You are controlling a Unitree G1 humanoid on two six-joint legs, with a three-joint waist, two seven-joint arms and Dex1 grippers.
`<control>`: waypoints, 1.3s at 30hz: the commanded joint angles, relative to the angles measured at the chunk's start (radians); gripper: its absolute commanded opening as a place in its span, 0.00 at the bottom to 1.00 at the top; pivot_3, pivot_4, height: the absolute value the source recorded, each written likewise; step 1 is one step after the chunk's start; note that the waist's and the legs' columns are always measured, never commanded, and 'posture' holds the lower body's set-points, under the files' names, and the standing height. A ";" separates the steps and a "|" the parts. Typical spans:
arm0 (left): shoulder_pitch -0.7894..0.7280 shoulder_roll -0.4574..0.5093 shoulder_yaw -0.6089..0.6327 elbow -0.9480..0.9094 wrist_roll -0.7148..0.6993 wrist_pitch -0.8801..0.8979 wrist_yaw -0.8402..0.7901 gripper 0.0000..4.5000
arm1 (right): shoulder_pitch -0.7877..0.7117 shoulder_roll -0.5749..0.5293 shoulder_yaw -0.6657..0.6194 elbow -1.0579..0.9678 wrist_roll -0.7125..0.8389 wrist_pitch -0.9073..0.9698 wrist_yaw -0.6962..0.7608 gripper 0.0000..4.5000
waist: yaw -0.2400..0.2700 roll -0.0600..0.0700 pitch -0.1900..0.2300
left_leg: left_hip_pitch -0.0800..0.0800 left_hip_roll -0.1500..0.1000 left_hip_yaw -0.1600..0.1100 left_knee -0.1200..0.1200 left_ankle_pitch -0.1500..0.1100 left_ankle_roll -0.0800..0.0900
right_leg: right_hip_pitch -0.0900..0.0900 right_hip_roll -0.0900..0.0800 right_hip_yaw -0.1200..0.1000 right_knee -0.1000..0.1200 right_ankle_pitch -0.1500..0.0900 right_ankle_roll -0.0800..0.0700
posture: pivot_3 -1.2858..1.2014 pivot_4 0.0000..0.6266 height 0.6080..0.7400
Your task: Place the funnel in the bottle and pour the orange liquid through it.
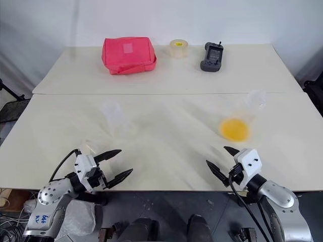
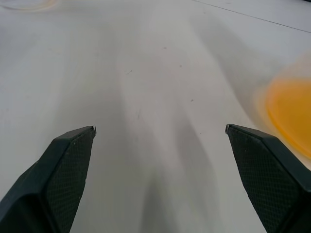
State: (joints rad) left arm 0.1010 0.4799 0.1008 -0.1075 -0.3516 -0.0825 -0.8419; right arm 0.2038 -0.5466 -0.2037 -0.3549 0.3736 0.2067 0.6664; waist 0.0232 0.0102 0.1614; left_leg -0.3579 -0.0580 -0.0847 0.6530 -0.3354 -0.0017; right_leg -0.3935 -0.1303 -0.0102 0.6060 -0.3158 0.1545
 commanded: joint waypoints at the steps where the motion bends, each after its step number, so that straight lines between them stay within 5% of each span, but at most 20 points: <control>1: 0.001 0.011 0.016 -0.044 -0.032 0.010 -0.008 1.00 | -0.006 -0.012 -0.021 -0.042 0.010 -0.002 0.002 1.00 | 0.000 0.000 0.000 | 0.000 0.000 0.000 0.000 0.000 0.000 | 0.000 0.000 0.000 0.000 0.000 0.000 | 0.52 0.24 1.00; 10: 0.022 0.008 0.028 -0.164 -0.025 0.134 0.093 1.00 | -0.061 -0.022 -0.005 -0.011 0.019 0.019 0.023 1.00 | 0.000 0.000 0.000 | 0.000 0.000 0.000 0.000 0.000 0.000 | 0.000 0.000 0.000 0.000 0.000 0.000 | 0.52 0.24 1.00; 24: -0.025 0.138 0.339 -0.382 -0.303 0.534 0.277 1.00 | -0.312 -0.126 0.042 0.009 0.160 0.145 0.235 1.00 | 0.003 -0.002 0.002 | 0.000 0.001 -0.004 0.000 0.000 0.000 | 0.000 0.000 -0.001 0.000 0.000 0.000 | 0.52 0.24 1.00; 39: -0.229 0.068 0.212 -0.178 -0.177 0.463 0.331 1.00 | -0.386 -0.069 0.067 -0.061 0.163 0.170 0.141 1.00 | 0.000 -0.003 0.003 | -0.001 0.000 -0.004 0.000 0.000 -0.001 | 0.000 0.000 -0.004 0.001 0.000 0.000 | 0.52 0.24 1.00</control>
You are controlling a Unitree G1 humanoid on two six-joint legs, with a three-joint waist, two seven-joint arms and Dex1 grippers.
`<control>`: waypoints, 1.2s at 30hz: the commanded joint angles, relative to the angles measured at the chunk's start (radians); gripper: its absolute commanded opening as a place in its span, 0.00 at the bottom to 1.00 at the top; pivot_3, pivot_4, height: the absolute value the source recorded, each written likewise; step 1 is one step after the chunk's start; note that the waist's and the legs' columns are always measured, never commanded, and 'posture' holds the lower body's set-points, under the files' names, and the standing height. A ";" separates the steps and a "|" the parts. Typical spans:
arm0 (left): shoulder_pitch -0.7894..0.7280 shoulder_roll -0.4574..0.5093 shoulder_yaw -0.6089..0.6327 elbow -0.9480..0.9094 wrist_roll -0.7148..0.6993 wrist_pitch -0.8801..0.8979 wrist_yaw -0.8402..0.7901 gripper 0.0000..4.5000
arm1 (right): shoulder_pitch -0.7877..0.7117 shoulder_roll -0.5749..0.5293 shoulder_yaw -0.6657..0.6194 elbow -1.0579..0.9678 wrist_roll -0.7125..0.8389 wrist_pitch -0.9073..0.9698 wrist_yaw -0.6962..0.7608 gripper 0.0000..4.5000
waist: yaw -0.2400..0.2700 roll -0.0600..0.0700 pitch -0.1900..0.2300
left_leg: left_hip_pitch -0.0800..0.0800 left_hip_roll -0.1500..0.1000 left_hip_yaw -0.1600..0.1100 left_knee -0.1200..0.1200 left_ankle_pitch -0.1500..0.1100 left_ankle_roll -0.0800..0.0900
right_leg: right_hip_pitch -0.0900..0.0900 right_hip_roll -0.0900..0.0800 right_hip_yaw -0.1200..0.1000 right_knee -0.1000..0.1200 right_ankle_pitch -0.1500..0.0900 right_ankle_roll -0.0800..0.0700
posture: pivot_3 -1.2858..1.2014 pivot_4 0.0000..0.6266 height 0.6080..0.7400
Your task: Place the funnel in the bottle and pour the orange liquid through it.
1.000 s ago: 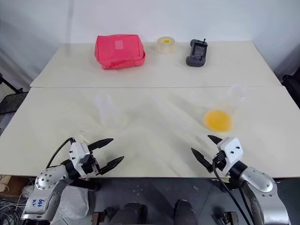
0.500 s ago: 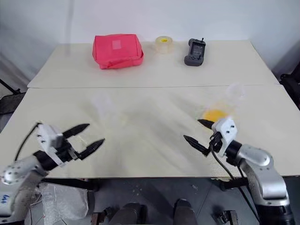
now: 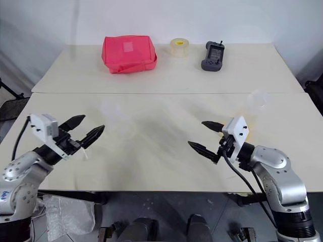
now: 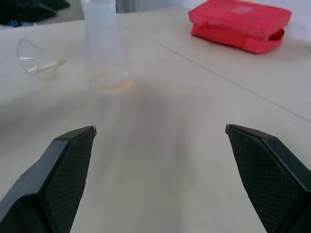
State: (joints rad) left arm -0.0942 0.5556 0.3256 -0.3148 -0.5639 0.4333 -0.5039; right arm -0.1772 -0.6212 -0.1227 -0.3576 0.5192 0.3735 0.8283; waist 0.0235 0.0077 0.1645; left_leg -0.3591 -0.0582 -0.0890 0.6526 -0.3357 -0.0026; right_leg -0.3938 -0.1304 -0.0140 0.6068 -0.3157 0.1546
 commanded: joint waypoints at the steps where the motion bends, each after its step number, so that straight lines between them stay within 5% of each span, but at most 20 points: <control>1: -0.056 -0.012 -0.029 0.061 0.059 -0.081 -0.013 1.00 | 0.002 0.007 -0.014 -0.070 0.019 0.004 -0.026 1.00 | 0.001 0.000 0.000 | 0.000 0.000 0.000 0.000 0.000 0.000 | 0.000 0.000 0.000 0.000 0.000 0.000 | 0.52 0.24 1.00; 17: -0.249 -0.029 -0.102 0.306 0.155 -0.214 -0.092 1.00 | 0.100 0.008 -0.045 -0.130 0.015 -0.003 -0.083 1.00 | -0.001 -0.002 0.001 | 0.000 0.000 0.000 0.001 0.000 0.000 | -0.001 0.000 -0.001 0.004 0.000 0.000 | 0.52 0.24 1.00; 26: -0.297 -0.029 -0.112 0.353 0.176 -0.244 -0.109 0.52 | 0.111 0.010 -0.049 -0.130 0.014 -0.012 -0.104 1.00 | 0.000 -0.005 0.003 | 0.000 0.000 0.000 0.001 0.000 0.000 | -0.001 0.000 -0.001 0.004 0.000 0.001 | 0.52 0.24 1.00; 36: -0.398 0.007 -0.134 0.330 0.084 -0.164 -0.262 0.52 | 0.126 -0.030 -0.088 -0.133 0.046 0.001 -0.060 1.00 | 0.000 -0.008 0.005 | -0.001 0.000 0.000 0.002 0.000 0.000 | -0.001 0.000 -0.002 0.005 0.001 0.001 | 0.52 0.24 1.00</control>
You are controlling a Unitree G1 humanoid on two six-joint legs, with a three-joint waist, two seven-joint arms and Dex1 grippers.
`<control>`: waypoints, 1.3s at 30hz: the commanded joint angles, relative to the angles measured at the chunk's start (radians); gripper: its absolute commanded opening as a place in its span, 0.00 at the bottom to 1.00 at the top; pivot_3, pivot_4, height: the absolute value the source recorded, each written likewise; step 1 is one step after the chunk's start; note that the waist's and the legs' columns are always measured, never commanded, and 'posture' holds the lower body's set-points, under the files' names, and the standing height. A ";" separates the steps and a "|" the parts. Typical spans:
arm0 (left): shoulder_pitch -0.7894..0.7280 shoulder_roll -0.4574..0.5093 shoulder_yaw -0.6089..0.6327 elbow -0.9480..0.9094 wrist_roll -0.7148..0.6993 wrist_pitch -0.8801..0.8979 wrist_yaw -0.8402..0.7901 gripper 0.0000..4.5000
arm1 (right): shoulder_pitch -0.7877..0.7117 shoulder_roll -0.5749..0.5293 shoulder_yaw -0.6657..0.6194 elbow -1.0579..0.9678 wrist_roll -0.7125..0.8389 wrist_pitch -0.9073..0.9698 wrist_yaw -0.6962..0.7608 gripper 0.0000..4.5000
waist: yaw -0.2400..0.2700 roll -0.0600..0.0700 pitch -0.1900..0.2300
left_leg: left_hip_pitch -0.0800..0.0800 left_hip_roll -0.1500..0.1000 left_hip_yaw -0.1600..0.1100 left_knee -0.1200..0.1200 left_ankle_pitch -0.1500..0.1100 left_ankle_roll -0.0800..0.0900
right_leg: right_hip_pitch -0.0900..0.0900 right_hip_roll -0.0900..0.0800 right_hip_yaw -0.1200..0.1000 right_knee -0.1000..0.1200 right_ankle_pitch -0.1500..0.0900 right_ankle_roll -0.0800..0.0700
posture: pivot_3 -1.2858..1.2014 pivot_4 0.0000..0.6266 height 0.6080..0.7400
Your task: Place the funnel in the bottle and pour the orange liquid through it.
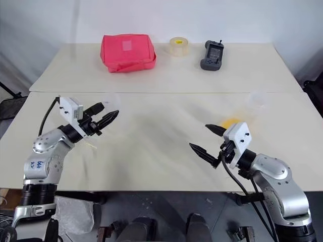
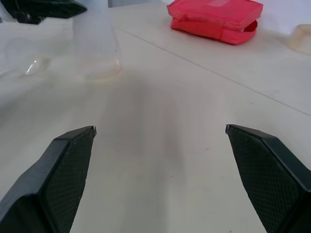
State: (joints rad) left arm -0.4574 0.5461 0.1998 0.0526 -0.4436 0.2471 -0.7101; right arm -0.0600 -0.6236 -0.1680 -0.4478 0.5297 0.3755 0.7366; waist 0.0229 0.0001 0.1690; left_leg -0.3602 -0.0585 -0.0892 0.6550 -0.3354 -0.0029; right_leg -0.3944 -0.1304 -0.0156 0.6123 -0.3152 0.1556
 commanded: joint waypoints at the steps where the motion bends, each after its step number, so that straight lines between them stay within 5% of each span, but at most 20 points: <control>1: -0.053 0.012 -0.023 -0.033 -0.036 0.019 -0.078 0.52 | 0.012 -0.036 -0.050 -0.044 0.046 0.003 0.042 1.00 | 0.001 0.000 0.000 | 0.000 0.000 0.000 0.000 0.000 0.000 | 0.000 0.000 0.000 0.000 0.000 0.000 | 0.52 0.24 1.00; 11: -0.220 -0.105 -0.193 0.044 -0.026 0.041 -0.249 0.52 | 0.010 -0.112 -0.107 -0.058 0.113 0.046 0.088 1.00 | 0.001 -0.001 0.000 | -0.010 -0.002 -0.006 0.009 0.000 0.000 | -0.001 0.000 -0.005 0.001 0.001 0.001 | 0.52 0.24 1.00; 17: -0.297 -0.178 -0.251 0.221 0.076 -0.110 -0.268 0.52 | 0.019 -0.104 -0.134 -0.086 0.125 0.063 0.054 1.00 | 0.001 -0.001 0.001 | -0.010 -0.005 -0.006 0.009 0.000 0.000 | -0.001 0.001 -0.005 0.001 0.001 0.001 | 0.52 0.24 1.00; 28: -0.253 -0.189 -0.307 0.252 0.140 -0.142 -0.329 0.52 | 0.065 -0.093 -0.144 -0.138 0.150 0.076 0.027 1.00 | 0.001 -0.002 0.001 | -0.010 -0.006 -0.006 0.011 0.000 0.000 | -0.001 0.000 -0.005 0.003 0.001 0.002 | 0.52 0.24 1.00; 35: -0.239 -0.187 -0.305 0.218 0.140 -0.087 -0.316 1.00 | 0.070 -0.096 -0.147 -0.136 0.143 0.064 0.032 1.00 | 0.002 -0.002 0.001 | -0.010 -0.006 -0.007 0.011 0.000 0.001 | -0.002 0.000 -0.005 0.005 0.001 0.002 | 0.52 0.24 1.00; 39: -0.216 -0.174 -0.289 0.177 0.113 -0.054 -0.336 1.00 | 0.082 -0.100 -0.155 -0.145 0.145 0.063 0.036 1.00 | 0.002 -0.002 0.001 | -0.010 -0.005 -0.007 0.011 0.000 0.000 | -0.002 0.000 -0.005 0.006 0.001 0.002 | 0.52 0.24 1.00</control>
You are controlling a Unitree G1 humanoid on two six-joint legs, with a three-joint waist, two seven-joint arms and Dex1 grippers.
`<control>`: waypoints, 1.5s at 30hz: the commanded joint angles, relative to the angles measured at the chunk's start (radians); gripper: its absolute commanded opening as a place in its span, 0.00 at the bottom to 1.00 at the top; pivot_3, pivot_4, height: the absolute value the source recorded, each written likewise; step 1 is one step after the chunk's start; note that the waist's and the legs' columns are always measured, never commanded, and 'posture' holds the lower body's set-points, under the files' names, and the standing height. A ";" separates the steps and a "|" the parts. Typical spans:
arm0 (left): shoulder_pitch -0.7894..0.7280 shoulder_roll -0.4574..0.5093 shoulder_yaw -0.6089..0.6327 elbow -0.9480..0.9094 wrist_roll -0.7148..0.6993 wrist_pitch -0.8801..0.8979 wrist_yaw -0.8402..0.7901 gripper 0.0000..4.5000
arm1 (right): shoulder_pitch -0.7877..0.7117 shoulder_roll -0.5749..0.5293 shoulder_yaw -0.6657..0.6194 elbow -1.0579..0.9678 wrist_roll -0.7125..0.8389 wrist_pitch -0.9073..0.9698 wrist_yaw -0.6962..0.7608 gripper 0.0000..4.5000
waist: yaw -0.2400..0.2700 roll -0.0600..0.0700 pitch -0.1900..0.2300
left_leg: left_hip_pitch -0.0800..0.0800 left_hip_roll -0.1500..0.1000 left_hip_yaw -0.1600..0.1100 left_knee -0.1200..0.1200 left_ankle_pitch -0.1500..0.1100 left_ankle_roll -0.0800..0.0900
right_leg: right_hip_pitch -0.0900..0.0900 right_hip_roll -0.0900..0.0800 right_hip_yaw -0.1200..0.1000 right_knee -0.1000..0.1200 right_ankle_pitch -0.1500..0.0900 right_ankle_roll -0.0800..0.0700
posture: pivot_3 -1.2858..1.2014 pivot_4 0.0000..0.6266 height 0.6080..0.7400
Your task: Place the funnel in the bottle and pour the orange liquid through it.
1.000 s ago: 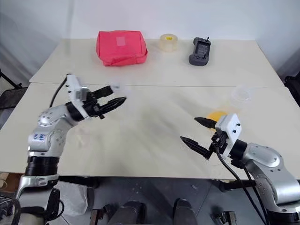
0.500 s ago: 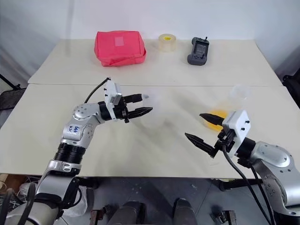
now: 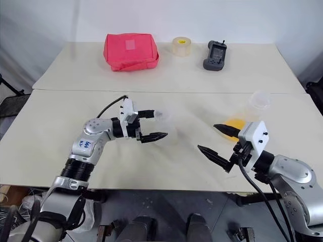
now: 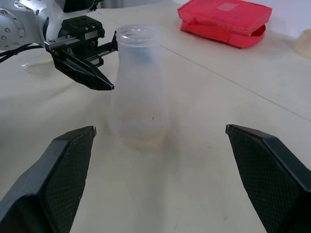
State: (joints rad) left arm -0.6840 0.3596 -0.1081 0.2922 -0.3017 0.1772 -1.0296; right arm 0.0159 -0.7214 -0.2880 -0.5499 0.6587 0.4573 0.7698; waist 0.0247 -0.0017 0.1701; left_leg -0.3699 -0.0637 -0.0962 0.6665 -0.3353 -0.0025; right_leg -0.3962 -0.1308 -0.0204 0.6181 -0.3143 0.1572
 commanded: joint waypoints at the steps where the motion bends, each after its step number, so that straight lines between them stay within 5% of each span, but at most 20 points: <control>1: 0.015 0.020 0.023 -0.072 -0.032 0.028 -0.018 1.00 | 0.008 -0.004 -0.038 -0.044 0.018 -0.018 0.004 1.00 | 0.000 0.000 0.000 | 0.000 0.001 0.000 0.000 0.000 0.000 | 0.000 0.000 0.000 0.000 0.000 0.000 | 0.52 0.24 1.00; 14: 0.102 0.163 0.157 -0.240 -0.073 0.146 0.047 1.00 | 0.012 -0.076 -0.032 -0.027 0.058 0.019 0.102 1.00 | -0.002 0.000 0.000 | 0.000 0.003 0.000 0.000 0.000 0.000 | 0.000 0.000 0.000 0.000 0.000 0.000 | 0.52 0.24 1.00; 24: 0.388 0.296 0.471 -0.538 -0.189 0.260 0.195 1.00 | -0.166 -0.069 0.097 0.127 0.024 -0.001 0.214 1.00 | -0.009 0.000 0.000 | 0.000 0.004 -0.001 -0.001 0.000 0.000 | 0.000 -0.001 0.001 -0.001 0.000 0.000 | 0.52 0.24 1.00; 36: 0.878 0.098 0.770 -0.771 -0.074 0.084 0.520 1.00 | -0.315 0.014 0.236 0.257 -0.015 -0.018 0.291 1.00 | 0.004 0.000 0.001 | 0.000 0.005 -0.002 -0.001 0.000 -0.001 | 0.001 -0.001 0.000 -0.008 0.000 -0.001 | 0.52 0.24 1.00; 45: 1.043 -0.091 0.717 -0.907 -0.108 0.103 0.662 1.00 | -0.345 0.042 0.264 0.285 -0.030 -0.015 0.317 1.00 | 0.001 0.000 0.001 | 0.000 0.005 0.000 -0.001 -0.001 0.000 | 0.002 -0.001 0.001 -0.011 -0.001 -0.001 | 0.52 0.24 1.00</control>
State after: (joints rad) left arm 0.3382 0.2827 0.6198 -0.5412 -0.3799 0.2782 -0.3864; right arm -0.3168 -0.6886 -0.0149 -0.2552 0.6191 0.4566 1.0768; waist 0.0256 -0.0019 0.1707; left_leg -0.3696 -0.0590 -0.0962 0.6652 -0.3358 -0.0027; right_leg -0.3944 -0.1314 -0.0194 0.6074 -0.3150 0.1558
